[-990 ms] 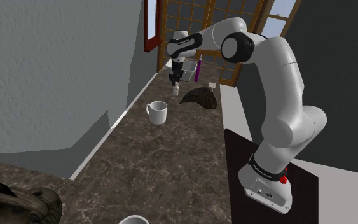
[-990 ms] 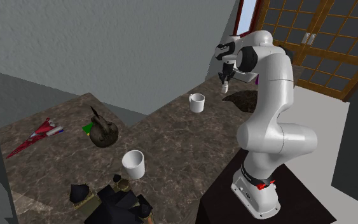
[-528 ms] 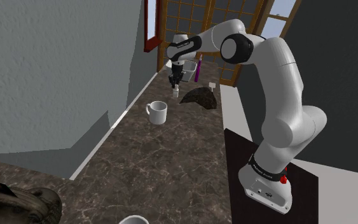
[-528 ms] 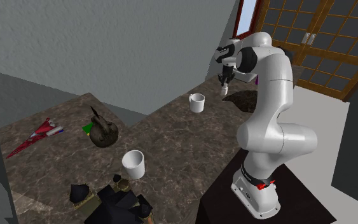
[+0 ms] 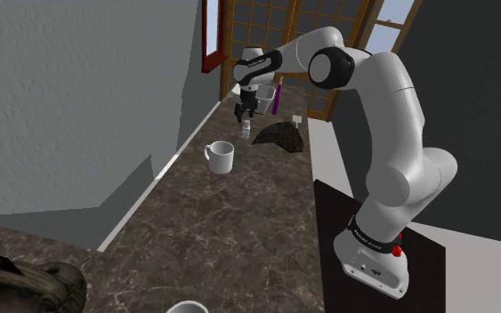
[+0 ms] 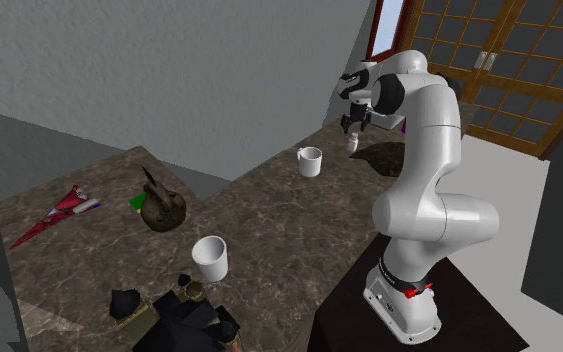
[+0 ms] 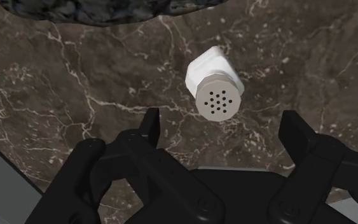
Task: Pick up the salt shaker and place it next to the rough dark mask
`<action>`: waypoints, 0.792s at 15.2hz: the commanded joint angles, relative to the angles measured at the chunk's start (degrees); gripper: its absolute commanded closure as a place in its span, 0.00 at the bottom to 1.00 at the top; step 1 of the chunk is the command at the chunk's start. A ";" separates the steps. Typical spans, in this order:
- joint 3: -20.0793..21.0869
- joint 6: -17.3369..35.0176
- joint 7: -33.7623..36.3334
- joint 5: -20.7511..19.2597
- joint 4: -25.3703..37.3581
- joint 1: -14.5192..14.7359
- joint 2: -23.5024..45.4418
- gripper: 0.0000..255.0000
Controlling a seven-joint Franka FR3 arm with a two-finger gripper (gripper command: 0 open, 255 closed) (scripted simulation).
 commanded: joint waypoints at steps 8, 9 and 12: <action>0.15 -5.33 -0.13 0.20 2.37 0.03 -2.97 0.00; 0.15 -5.34 -0.13 0.20 2.37 0.03 -2.97 0.00; 0.15 -5.34 -0.13 0.20 2.37 0.03 -2.97 0.00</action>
